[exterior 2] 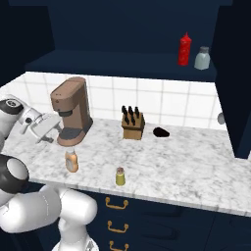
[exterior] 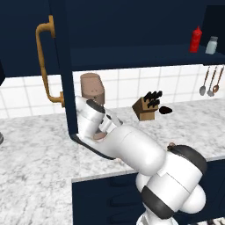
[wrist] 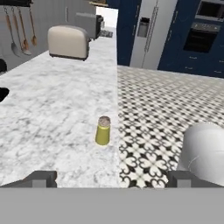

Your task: Put the shaker and condiment bottle from the counter next to their counterparts in the cabinet.

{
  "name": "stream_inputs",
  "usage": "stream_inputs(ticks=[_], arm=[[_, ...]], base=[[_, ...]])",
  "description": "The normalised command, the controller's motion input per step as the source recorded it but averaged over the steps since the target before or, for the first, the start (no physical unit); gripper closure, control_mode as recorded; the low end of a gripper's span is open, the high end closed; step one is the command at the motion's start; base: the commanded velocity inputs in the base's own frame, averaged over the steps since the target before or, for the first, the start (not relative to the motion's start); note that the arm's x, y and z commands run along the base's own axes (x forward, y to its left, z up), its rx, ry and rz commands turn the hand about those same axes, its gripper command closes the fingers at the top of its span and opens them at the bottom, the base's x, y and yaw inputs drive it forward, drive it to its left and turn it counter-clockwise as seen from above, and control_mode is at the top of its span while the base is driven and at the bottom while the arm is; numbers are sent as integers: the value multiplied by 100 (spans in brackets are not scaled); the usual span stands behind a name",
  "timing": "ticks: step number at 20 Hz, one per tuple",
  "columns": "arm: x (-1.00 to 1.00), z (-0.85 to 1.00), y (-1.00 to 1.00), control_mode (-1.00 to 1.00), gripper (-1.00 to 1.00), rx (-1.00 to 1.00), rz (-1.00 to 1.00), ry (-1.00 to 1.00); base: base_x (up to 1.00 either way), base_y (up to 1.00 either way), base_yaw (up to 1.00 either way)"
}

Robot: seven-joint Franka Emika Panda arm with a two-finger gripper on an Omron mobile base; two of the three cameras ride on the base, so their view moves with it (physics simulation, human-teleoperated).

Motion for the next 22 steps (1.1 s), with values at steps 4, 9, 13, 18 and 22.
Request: stream_inputs(ticks=[4, 9, 13, 18, 22], arm=[[-3, -18, 0, -100, -100, -12, 2, 0], [0, -53, 0, -100, -100, -8, 2, 0], [0, -4, 0, -100, -100, 0, 0, 0], [4, -24, 0, -100, -100, 0, 2, 0], [11, -24, 0, -100, -100, 0, 9, 0]], base=[[0, 0, 0], [0, 0, 0], [0, 0, 0], [0, 0, 0], [0, 0, 0]])
